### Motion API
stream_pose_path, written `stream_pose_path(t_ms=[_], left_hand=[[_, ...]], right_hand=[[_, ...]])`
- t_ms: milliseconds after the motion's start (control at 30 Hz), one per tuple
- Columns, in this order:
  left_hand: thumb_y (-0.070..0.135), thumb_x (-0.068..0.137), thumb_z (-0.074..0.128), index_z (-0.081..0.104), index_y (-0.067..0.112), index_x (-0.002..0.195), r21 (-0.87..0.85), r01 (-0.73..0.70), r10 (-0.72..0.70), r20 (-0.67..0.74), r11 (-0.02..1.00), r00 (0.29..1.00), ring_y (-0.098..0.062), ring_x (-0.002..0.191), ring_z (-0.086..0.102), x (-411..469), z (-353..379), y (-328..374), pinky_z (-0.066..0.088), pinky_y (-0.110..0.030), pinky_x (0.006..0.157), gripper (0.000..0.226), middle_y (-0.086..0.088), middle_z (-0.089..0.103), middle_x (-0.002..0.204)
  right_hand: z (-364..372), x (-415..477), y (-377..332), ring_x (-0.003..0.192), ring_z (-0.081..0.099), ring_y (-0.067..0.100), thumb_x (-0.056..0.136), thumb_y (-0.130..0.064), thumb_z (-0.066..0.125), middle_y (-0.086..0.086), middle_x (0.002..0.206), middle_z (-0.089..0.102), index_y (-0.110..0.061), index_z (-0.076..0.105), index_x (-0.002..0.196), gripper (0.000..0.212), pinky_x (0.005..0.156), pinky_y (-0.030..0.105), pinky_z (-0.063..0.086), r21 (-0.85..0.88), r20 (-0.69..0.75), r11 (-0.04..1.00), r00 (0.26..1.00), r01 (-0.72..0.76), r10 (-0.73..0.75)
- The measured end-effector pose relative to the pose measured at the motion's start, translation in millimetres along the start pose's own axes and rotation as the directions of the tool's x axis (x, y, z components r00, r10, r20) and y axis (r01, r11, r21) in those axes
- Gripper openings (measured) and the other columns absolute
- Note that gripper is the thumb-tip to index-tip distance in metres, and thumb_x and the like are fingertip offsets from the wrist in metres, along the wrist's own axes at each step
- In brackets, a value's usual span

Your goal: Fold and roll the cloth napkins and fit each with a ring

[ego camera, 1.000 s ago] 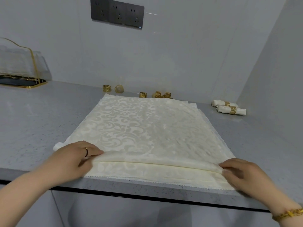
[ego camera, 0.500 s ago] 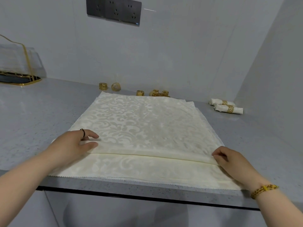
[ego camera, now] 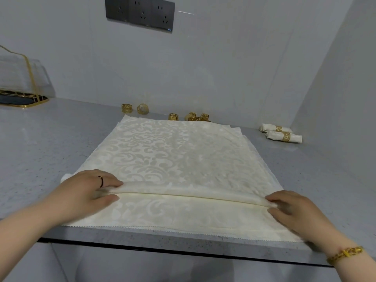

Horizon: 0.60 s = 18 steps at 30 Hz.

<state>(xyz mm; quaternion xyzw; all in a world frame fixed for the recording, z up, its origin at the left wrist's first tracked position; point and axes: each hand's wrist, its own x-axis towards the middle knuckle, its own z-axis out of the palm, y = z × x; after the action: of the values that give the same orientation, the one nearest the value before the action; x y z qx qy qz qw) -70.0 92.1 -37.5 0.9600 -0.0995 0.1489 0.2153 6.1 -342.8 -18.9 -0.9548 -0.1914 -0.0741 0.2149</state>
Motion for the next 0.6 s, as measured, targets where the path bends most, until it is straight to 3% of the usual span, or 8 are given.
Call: stream_pose_path(t_ms=[67, 167, 233, 333, 400, 467, 533, 600], left_hand=[[0.056, 0.070, 0.052, 0.043, 0.056, 0.083, -0.025, 0.054, -0.055, -0.010, 0.998, 0.998, 0.013, 0.089, 0.051, 3, 1, 3, 0.036, -0.009, 0.079, 0.015, 0.046, 0.055, 0.083], [0.020, 0.086, 0.060, 0.052, 0.045, 0.080, -0.209, 0.172, -0.194, -0.094, 0.963, 0.976, -0.003, 0.089, 0.054, 12, 6, 4, 0.038, -0.013, 0.074, 0.027, 0.025, 0.056, 0.089], [0.012, 0.085, 0.060, 0.055, 0.040, 0.080, -0.310, 0.234, -0.274, -0.093, 0.921, 0.957, -0.010, 0.088, 0.056, 19, 7, 3, 0.038, -0.013, 0.071, 0.029, 0.012, 0.061, 0.090], [0.013, 0.085, 0.060, 0.051, 0.039, 0.079, -0.317, 0.311, -0.347, -0.062, 0.896, 0.936, -0.018, 0.092, 0.053, 28, 7, 2, 0.035, -0.026, 0.076, 0.028, -0.004, 0.060, 0.097], [0.016, 0.085, 0.061, 0.048, 0.039, 0.079, -0.276, 0.345, -0.370, -0.041, 0.897, 0.928, -0.017, 0.094, 0.050, 33, 8, 2, 0.033, -0.026, 0.078, 0.026, -0.004, 0.056, 0.100], [0.021, 0.084, 0.061, 0.047, 0.037, 0.081, -0.138, 0.359, -0.368, -0.051, 0.923, 0.928, -0.013, 0.092, 0.048, 37, 7, 5, 0.032, -0.023, 0.076, 0.021, 0.004, 0.054, 0.098], [0.019, 0.083, 0.062, 0.050, 0.035, 0.081, -0.060, 0.290, -0.294, -0.068, 0.955, 0.953, -0.010, 0.090, 0.049, 38, 6, 7, 0.031, -0.016, 0.070, 0.021, 0.013, 0.054, 0.090], [0.011, 0.082, 0.064, 0.057, 0.037, 0.076, 0.004, 0.170, -0.169, -0.082, 0.985, 0.982, -0.010, 0.087, 0.052, 35, 6, 5, 0.035, -0.018, 0.076, 0.027, 0.025, 0.050, 0.083]], right_hand=[[-2, 5, -2, 0.087, 0.051, 0.004, 0.084, -0.014, 0.062, -0.017, 0.090, 0.053, -0.030, 0.056, 0.092, 0.018, 0.073, 0.007, 0.035, 0.049, 0.018, 0.997, 0.998, -0.067, 0.066], [-4, 17, -5, 0.073, 0.051, -0.001, 0.087, -0.009, 0.057, -0.014, 0.080, 0.058, -0.024, 0.060, 0.083, 0.016, 0.061, 0.001, 0.038, 0.168, -0.007, 0.973, 0.987, -0.156, 0.159], [-4, 27, -6, 0.071, 0.050, 0.001, 0.088, -0.007, 0.055, -0.010, 0.076, 0.058, -0.017, 0.061, 0.083, 0.013, 0.059, 0.003, 0.038, 0.220, 0.001, 0.957, 0.981, -0.187, 0.192], [3, 39, -4, 0.076, 0.051, 0.013, 0.088, -0.008, 0.054, -0.007, 0.079, 0.056, -0.021, 0.055, 0.076, 0.018, 0.063, 0.014, 0.037, 0.196, 0.033, 0.959, 0.979, -0.205, 0.202], [8, 43, -3, 0.083, 0.050, 0.017, 0.087, -0.010, 0.056, -0.010, 0.081, 0.052, -0.026, 0.048, 0.072, 0.023, 0.068, 0.023, 0.035, 0.139, 0.027, 0.969, 0.979, -0.202, 0.200], [10, 44, -2, 0.086, 0.047, 0.018, 0.085, -0.010, 0.059, -0.011, 0.079, 0.049, -0.028, 0.046, 0.068, 0.028, 0.075, 0.024, 0.032, 0.065, -0.034, 0.985, 0.986, -0.163, 0.165], [11, 42, -2, 0.084, 0.045, 0.018, 0.082, -0.005, 0.062, -0.013, 0.074, 0.050, -0.026, 0.052, 0.066, 0.028, 0.078, 0.026, 0.029, -0.044, -0.103, 0.995, 0.991, -0.093, 0.088], [12, 39, -1, 0.083, 0.047, 0.019, 0.079, 0.001, 0.063, -0.008, 0.073, 0.058, -0.017, 0.066, 0.072, 0.019, 0.080, 0.027, 0.030, -0.118, -0.102, 0.992, 0.995, -0.032, 0.020]])
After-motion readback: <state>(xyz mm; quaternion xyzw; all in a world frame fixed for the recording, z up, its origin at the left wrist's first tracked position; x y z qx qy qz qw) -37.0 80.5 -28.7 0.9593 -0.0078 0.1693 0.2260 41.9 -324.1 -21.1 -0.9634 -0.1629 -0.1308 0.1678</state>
